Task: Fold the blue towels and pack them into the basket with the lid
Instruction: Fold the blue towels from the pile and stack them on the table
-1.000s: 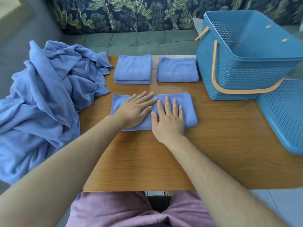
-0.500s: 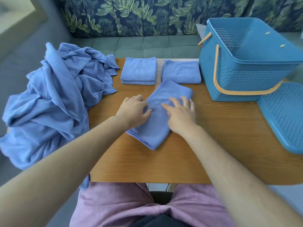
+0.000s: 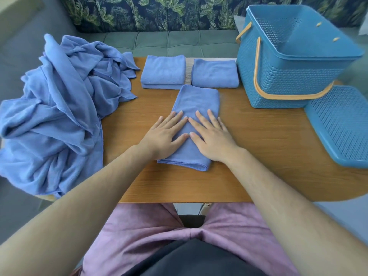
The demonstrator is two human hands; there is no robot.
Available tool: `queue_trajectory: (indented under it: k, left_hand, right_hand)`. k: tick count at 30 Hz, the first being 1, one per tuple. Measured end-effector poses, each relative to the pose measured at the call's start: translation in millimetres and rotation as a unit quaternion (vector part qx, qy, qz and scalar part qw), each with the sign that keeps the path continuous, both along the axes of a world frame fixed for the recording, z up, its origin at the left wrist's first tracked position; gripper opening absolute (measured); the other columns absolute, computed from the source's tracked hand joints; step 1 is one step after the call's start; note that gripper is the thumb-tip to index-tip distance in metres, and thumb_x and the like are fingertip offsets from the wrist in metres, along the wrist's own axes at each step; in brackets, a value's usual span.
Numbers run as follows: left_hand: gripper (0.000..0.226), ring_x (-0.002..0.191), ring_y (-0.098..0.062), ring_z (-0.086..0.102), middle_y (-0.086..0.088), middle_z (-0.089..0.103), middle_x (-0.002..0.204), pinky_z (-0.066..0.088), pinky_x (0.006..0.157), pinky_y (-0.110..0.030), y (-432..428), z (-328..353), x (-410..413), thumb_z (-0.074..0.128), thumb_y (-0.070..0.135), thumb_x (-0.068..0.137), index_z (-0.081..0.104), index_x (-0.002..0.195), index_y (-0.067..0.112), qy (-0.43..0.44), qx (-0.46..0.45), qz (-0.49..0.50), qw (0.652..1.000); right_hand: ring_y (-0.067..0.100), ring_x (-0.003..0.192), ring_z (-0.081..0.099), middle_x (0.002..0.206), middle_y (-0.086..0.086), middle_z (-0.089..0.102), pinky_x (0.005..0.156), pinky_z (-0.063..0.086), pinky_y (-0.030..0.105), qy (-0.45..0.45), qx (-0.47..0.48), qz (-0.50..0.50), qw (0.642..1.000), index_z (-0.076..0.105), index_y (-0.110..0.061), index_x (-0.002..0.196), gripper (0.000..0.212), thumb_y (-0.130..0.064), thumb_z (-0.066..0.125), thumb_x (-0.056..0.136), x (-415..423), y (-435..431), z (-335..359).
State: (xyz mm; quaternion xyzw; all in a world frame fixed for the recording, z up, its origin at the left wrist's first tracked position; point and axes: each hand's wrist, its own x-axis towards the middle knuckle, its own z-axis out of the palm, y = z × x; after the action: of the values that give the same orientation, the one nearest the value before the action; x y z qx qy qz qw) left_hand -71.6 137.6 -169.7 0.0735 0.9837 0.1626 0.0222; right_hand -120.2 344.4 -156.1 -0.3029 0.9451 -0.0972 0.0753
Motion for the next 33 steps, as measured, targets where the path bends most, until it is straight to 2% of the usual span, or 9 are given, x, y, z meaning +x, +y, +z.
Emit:
queue_trajectory:
  k: [5, 7, 9, 12, 14, 20, 24, 28, 33]
  left_hand:
    - [0.066, 0.154, -0.01, -0.007, 0.009, -0.002, 0.168, -0.003, 0.125, -0.038, 14.1, 1.4, 16.6, 0.03, 0.057, 0.102, 0.011, 0.16, 0.031, -0.01, 0.008, 0.063, 0.998]
    - [0.067, 0.154, -0.014, -0.008, 0.006, 0.0, 0.168, -0.003, 0.125, -0.04, 15.2, 3.5, 25.5, 0.029, 0.058, 0.102, 0.014, 0.16, 0.028, -0.006, 0.005, 0.06, 0.998]
    - [0.065, 0.155, -0.016, 0.0, 0.006, 0.013, 0.167, 0.005, 0.126, -0.042, 10.5, 7.5, 41.4, 0.031, 0.059, 0.1, 0.031, 0.156, 0.028, 0.045, 0.016, 0.009, 0.999]
    - [0.037, 0.135, -0.023, 0.042, 0.007, 0.052, 0.143, 0.035, 0.112, -0.037, 2.8, 15.3, 73.7, 0.056, 0.047, 0.096, 0.065, 0.127, 0.028, 0.139, 0.072, -0.083, 0.984]
    - [0.024, 0.112, -0.02, 0.052, 0.006, 0.061, 0.119, 0.043, 0.101, -0.036, -1.1, 16.0, 90.7, 0.068, 0.039, 0.094, 0.072, 0.112, 0.023, 0.153, 0.109, -0.109, 0.976]
    - [0.035, 0.116, -0.012, 0.057, 0.01, 0.063, 0.119, 0.043, 0.103, -0.033, -19.1, 14.2, 97.0, 0.079, 0.039, 0.084, 0.072, 0.114, 0.022, 0.09, 0.18, -0.105, 0.974]
    - [0.04, 0.111, -0.012, 0.056, 0.012, 0.06, 0.117, 0.044, 0.099, -0.033, -16.6, 15.2, 92.4, 0.081, 0.046, 0.081, 0.07, 0.112, 0.024, 0.087, 0.163, -0.103, 0.978]
    - [0.048, 0.101, -0.014, 0.055, 0.009, 0.059, 0.112, 0.045, 0.093, -0.032, -11.6, 12.7, 88.7, 0.077, 0.054, 0.082, 0.065, 0.114, 0.02, 0.113, 0.117, -0.077, 0.984]
    - [0.022, 0.089, -0.019, 0.055, 0.006, 0.06, 0.101, 0.047, 0.081, -0.037, -7.0, 14.4, 79.5, 0.071, 0.022, 0.089, 0.063, 0.108, 0.017, 0.145, 0.068, -0.08, 0.984]
  right_hand:
    - [0.015, 0.156, 0.002, 0.164, -0.013, 0.026, 0.124, 0.015, 0.041, -0.031, -0.151, 0.09, 0.984, 0.053, -0.038, 0.143, 0.048, -0.05, 0.053, 0.097, 26.4, 30.4, -1.2]
    - [0.018, 0.151, 0.022, 0.155, -0.01, 0.042, 0.121, 0.025, 0.042, -0.011, -0.189, 0.114, 0.975, 0.066, -0.036, 0.129, 0.038, -0.046, 0.061, 0.093, 37.9, 44.8, 1.4]
    - [0.02, 0.135, 0.041, 0.137, -0.008, 0.055, 0.113, 0.035, 0.043, 0.011, -0.22, 0.125, 0.967, 0.073, -0.032, 0.116, 0.03, -0.043, 0.069, 0.089, 47.6, 58.6, 4.7]
    - [0.018, 0.122, 0.048, 0.126, -0.009, 0.056, 0.107, 0.039, 0.043, -0.012, -0.216, 0.146, 0.965, 0.072, -0.031, 0.119, 0.036, -0.035, 0.073, 0.083, 55.6, 76.4, 5.8]
    - [0.017, 0.123, 0.047, 0.13, -0.012, 0.054, 0.108, 0.038, 0.044, -0.036, -0.199, 0.154, 0.967, 0.068, -0.032, 0.126, 0.045, -0.028, 0.072, 0.082, 55.5, 83.5, 3.9]
    - [0.018, 0.12, 0.051, 0.129, -0.014, 0.058, 0.105, 0.041, 0.046, -0.01, -0.21, 0.144, 0.967, 0.07, -0.032, 0.123, 0.033, -0.031, 0.067, 0.091, 53.5, 80.8, -1.7]
    - [0.019, 0.111, 0.055, 0.119, -0.01, 0.064, 0.099, 0.044, 0.043, 0.029, -0.231, 0.128, 0.964, 0.07, -0.021, 0.116, 0.021, -0.029, 0.062, 0.098, 52.3, 74.5, -4.8]
    - [0.017, 0.1, 0.055, 0.098, -0.006, 0.064, 0.092, 0.045, 0.037, 0.004, -0.289, 0.068, 0.955, 0.067, -0.012, 0.108, 0.015, -0.021, 0.058, 0.1, 54.0, 65.7, 0.4]
    - [0.009, 0.093, 0.051, 0.09, -0.015, 0.055, 0.089, 0.043, 0.025, -0.002, -0.286, 0.056, 0.956, 0.063, -0.017, 0.12, 0.021, -0.017, 0.06, 0.1, 55.3, 60.3, 11.9]
